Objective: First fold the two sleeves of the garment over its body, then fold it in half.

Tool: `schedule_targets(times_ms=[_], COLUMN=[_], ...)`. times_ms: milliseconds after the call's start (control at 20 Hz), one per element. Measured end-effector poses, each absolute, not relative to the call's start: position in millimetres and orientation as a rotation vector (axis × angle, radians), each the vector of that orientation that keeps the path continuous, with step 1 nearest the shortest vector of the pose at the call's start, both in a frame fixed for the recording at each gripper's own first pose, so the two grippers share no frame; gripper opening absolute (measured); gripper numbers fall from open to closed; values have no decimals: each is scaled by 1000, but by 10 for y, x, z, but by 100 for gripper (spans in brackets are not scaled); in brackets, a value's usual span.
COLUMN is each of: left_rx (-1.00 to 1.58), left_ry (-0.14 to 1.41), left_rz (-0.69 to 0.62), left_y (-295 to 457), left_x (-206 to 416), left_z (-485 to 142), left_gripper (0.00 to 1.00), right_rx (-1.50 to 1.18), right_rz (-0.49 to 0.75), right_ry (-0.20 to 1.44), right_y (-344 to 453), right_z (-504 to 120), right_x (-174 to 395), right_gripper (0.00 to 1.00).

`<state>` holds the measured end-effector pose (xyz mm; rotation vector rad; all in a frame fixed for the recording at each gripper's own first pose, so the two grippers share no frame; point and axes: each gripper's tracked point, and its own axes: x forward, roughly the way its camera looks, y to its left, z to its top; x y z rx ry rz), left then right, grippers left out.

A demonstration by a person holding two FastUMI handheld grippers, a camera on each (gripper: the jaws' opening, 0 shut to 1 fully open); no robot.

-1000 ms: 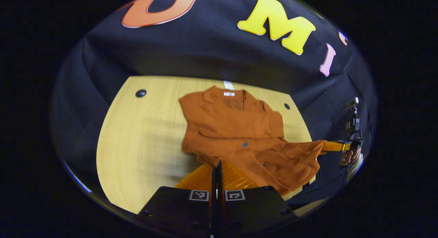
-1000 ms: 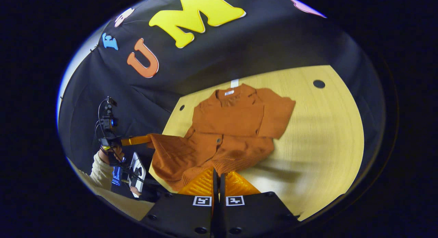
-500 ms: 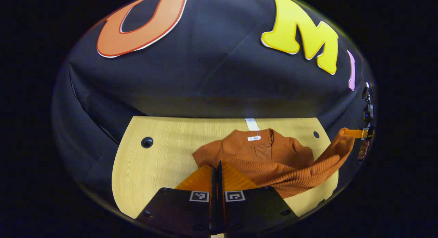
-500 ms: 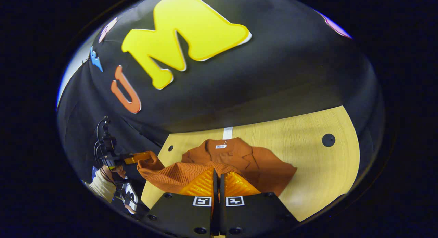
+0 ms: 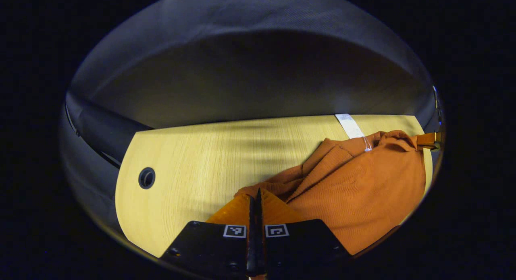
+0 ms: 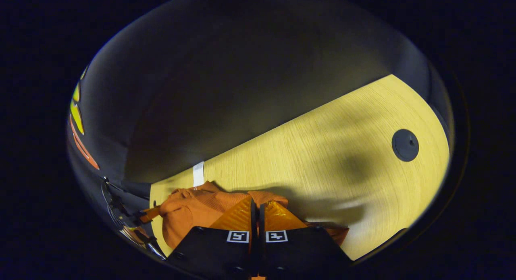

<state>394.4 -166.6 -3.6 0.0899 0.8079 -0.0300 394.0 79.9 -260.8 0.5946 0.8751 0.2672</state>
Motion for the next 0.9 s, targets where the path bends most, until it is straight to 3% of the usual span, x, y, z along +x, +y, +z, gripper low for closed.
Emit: schedule_targets(times_ms=[300, 400, 450, 500, 550, 600, 700, 750, 800, 900], left_rx=[156, 151, 139, 131, 114, 81, 24, 17, 19, 27], left_ry=[735, 702, 699, 701, 687, 672, 651, 639, 635, 608], left_rz=[-85, -125, -145, -153, -149, -157, -154, -134, -119, -80], left_y=[-1793, -1936, -2015, -2033, -2057, -2107, -2184, -2171, -2139, -2062], left_x=[3999, 4076, 4081, 4075, 4092, 4109, 4118, 4131, 4142, 4121], left_z=[152, 215, 212, 203, 216, 234, 252, 277, 312, 451], left_gripper=[4, 11, 9, 28, 34, 48, 74, 87, 99, 99], right_rx=[621, 683, 705, 698, 699, 699, 691, 700, 700, 651], right_rz=[267, 248, 248, 236, 246, 249, 207, 178, 164, 145], right_ry=[832, 801, 784, 774, 754, 737, 704, 687, 674, 668], right_y=[809, 863, 891, 879, 883, 924, 914, 896, 869, 794], right_z=[-2426, -2323, -2253, -2232, -2198, -2196, -2132, -2080, -2009, -1961], right_x=[3909, 3956, 3981, 4001, 4022, 4062, 4110, 4114, 4120, 4065], right_gripper=[6, 10, 13, 24, 24, 27, 43, 44, 67, 72])
